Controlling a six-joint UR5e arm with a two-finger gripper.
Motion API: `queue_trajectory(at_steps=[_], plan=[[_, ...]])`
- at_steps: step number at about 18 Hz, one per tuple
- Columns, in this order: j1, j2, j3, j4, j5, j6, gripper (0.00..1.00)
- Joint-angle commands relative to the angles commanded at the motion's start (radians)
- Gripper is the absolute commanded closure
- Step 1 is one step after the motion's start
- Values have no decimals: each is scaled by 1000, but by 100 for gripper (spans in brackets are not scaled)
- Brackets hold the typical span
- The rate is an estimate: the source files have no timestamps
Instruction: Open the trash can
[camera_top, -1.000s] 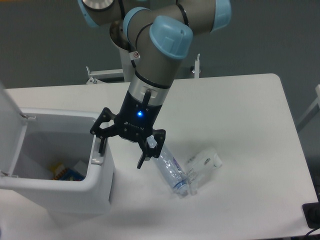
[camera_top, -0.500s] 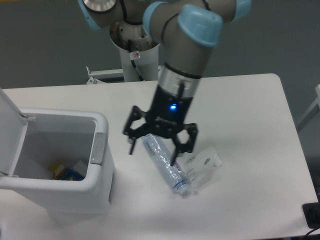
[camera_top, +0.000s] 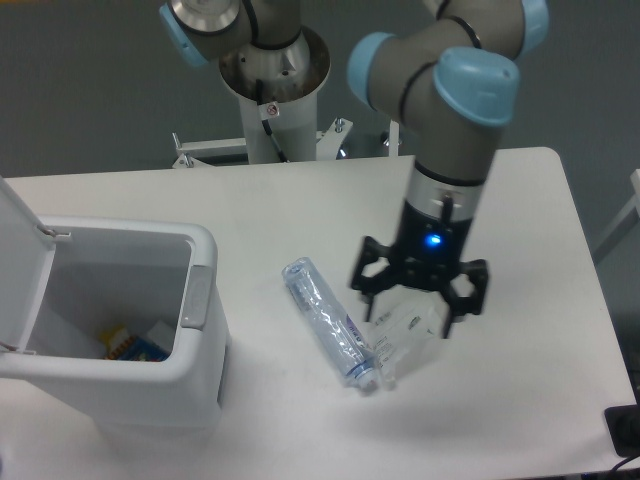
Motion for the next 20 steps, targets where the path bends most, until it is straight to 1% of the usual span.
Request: queue_trajectory(at_steps=[1, 2, 3, 5, 7, 8, 9, 10, 14, 20], plan=[[22, -5, 5, -3, 0, 25, 0], [32, -8, 9, -18, 0, 69, 0], [42, -9, 14, -47, 3, 122, 0], [65, -19, 15, -109, 73, 224, 0], [63, -22, 17, -193, 159, 307, 0], [63, -23, 20, -202, 199, 307, 0], [57, -29, 14, -202, 240, 310, 0], [54, -38, 11, -190, 259, 312, 0], [36, -65, 0, -124, 268, 307, 0], [34, -65, -5, -118, 268, 310, 0]])
